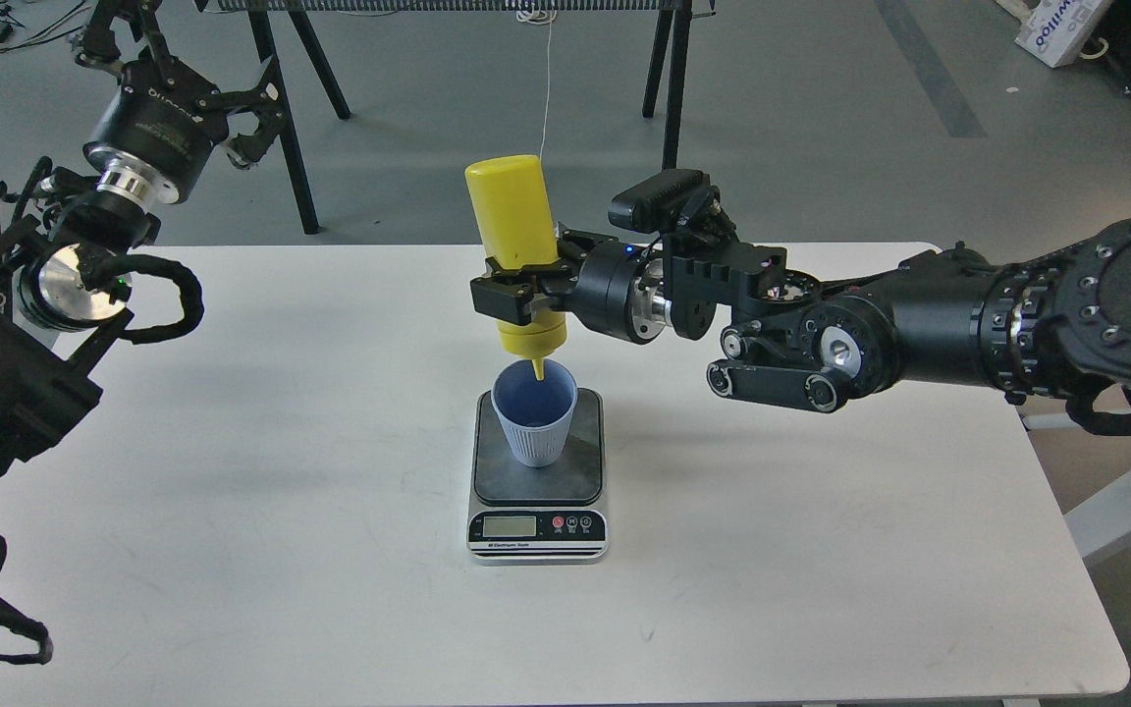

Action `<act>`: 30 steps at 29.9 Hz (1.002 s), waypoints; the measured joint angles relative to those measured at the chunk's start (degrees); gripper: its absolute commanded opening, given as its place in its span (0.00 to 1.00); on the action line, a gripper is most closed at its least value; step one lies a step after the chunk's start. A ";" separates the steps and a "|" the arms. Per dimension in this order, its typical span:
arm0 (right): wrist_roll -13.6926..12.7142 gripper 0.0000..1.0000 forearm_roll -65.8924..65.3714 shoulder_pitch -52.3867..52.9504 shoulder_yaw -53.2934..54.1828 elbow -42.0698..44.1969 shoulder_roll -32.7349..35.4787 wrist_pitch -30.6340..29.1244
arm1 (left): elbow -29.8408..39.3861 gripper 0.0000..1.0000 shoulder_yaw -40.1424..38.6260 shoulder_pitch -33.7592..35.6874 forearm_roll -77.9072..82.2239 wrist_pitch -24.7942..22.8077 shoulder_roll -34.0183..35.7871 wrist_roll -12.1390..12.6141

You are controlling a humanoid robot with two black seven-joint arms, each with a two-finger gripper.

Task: Pour seasoning into cup on scale with both arms
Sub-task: 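Raise the yellow bottle upright away from the cup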

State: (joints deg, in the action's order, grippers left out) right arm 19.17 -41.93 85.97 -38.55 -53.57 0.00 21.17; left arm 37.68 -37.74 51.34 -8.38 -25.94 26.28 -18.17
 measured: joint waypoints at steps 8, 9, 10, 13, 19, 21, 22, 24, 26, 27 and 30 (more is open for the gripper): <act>0.51 0.35 0.99 -3.46 14.43 -1.17 8.25 1.05 | 0.21 1.00 -0.11 0.09 -0.06 0.02 0.26 0.13; 0.51 0.35 1.03 -4.84 18.21 -1.67 10.17 0.79 | 0.21 1.00 -0.11 0.13 -0.07 0.02 0.23 0.25; 0.51 0.35 1.07 -6.22 21.92 -2.28 12.28 0.33 | 0.21 1.00 -0.11 0.17 -0.06 0.02 0.13 0.31; 0.23 0.35 1.23 -9.96 31.42 -4.81 18.83 -2.27 | 0.21 1.00 -0.10 0.33 -0.06 0.05 -0.20 0.40; -0.23 0.34 7.25 -21.49 49.11 -8.81 29.26 -10.55 | 0.22 1.00 -0.07 0.68 -0.07 0.12 -0.66 0.26; -0.26 0.34 10.84 -25.31 54.36 -9.22 31.19 -12.80 | 0.22 1.00 -0.08 0.75 -0.07 0.12 -0.68 0.24; -0.31 0.34 13.11 -27.12 56.95 -9.30 32.09 -14.05 | 0.21 1.00 -0.08 0.75 -0.07 0.12 -0.69 0.24; -0.55 0.34 18.20 -30.36 61.31 -9.41 33.17 -16.69 | 0.22 1.00 -0.08 0.75 -0.06 0.12 -0.74 0.22; -0.94 0.35 23.73 -33.26 64.84 -9.44 33.89 -19.22 | 0.22 1.00 -0.08 0.77 -0.06 0.10 -0.73 -0.01; -1.10 0.35 26.77 -34.68 66.53 -9.45 34.22 -20.48 | 0.23 1.00 -0.11 0.82 -0.06 0.08 -0.73 -0.06; -1.22 0.35 35.71 -38.40 70.44 -9.37 34.72 -24.38 | 0.29 1.00 -0.26 0.94 -0.11 0.05 -0.73 -0.22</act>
State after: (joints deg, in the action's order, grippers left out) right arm 17.95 -6.22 47.57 31.88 -62.94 34.72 -3.22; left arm 37.97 -37.99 52.28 -8.48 -25.89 25.55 -18.39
